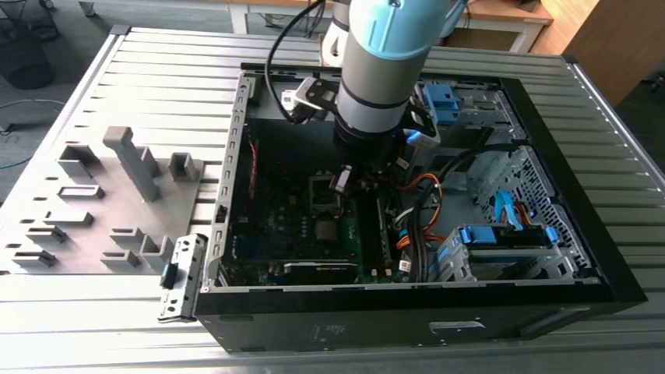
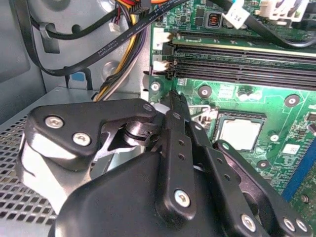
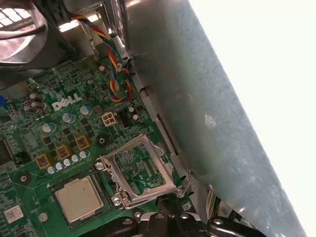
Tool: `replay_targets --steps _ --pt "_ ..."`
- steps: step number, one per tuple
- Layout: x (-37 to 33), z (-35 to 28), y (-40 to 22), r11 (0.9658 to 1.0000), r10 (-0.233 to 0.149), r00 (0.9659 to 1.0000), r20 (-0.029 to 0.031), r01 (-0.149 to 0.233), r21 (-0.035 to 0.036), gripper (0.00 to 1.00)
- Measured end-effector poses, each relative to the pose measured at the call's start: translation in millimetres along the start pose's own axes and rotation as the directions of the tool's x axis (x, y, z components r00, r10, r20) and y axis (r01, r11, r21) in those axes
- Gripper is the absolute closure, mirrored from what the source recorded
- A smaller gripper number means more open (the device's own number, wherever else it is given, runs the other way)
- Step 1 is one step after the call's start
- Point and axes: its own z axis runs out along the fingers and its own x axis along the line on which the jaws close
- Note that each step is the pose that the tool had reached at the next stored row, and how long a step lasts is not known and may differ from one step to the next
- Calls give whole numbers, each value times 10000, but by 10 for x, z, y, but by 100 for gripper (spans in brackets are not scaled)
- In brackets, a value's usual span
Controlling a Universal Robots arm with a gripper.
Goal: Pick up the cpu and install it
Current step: 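Close the cpu cover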
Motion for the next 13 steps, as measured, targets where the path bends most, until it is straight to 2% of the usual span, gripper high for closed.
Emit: replay_targets --steps 13 --pt "108 -58 -54 10000 0 10000 0 0 0 89"
